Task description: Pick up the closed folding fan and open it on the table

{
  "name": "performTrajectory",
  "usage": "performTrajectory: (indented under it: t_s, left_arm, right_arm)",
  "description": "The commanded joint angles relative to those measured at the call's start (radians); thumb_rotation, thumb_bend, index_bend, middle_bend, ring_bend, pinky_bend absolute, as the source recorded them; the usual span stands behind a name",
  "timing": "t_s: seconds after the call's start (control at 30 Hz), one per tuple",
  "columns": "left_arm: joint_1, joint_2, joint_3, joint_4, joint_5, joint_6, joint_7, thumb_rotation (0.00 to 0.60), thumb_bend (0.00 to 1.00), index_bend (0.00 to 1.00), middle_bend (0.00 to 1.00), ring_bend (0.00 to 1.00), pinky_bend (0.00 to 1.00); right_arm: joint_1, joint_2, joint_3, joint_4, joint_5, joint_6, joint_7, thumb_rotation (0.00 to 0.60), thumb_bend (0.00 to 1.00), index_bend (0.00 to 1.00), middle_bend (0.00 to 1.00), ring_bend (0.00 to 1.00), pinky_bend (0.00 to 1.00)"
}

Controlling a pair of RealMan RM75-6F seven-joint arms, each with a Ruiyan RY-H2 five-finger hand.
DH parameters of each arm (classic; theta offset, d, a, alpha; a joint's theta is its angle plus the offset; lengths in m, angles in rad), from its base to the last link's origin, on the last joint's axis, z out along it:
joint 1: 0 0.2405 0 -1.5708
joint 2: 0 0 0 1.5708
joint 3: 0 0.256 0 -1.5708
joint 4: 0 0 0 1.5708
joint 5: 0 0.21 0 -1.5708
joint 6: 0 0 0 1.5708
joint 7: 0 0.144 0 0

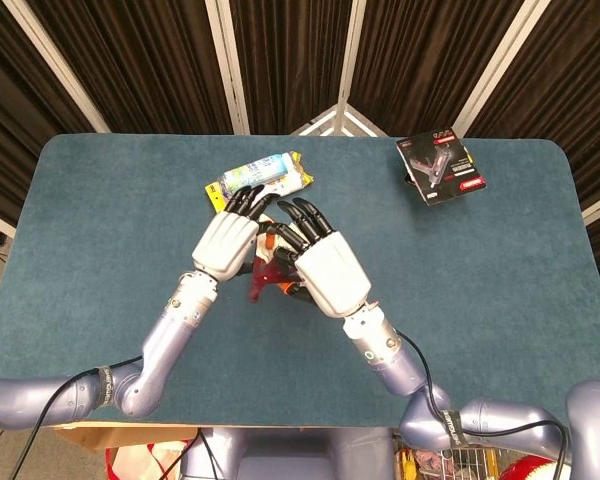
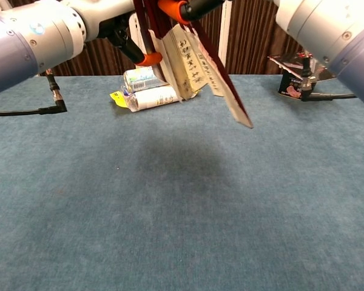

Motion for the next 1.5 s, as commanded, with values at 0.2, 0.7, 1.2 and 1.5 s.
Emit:
performTrajectory:
  t_s: [0.2,0.7,1.2,1.5]
  left_arm:
    - [0.017,0.050,-0.013,-0.028,-0.008,0.017,0.000,0.600,0.62,0.68,0.12,0.00,0.00]
    - [0.036,0.145,-0.025,-0.083,-0.008,0.034,0.006,0.600,0.63,0.68,0.12,0.00,0.00]
    - [0.039,0.179,-0.010,-0.084,0.002,0.036,0.011,0.600,0.63,0.68,0.12,0.00,0.00]
    - [0.045,0.158,0.018,-0.068,0.018,0.041,0.008,0.600,0.63,0.68,0.12,0.00,0.00]
  right_arm:
    - [-0.024,0.021,-0.019,0.011,-0.004,0.012,0.013,0.600,0.76,0.82,0.38,0.15,0.16]
    - [-0.089,0.090,-0.066,0.051,-0.016,0.034,0.041,0.600,0.76,0.82,0.38,0.15,0.16]
    - [-0.136,0.153,-0.125,0.149,-0.064,0.043,0.079,0.600,0.76,0.82,0.38,0.15,0.16]
    - [-0.149,0.144,-0.139,0.173,-0.073,0.047,0.086,0.600,0.76,0.82,0.38,0.15,0.16]
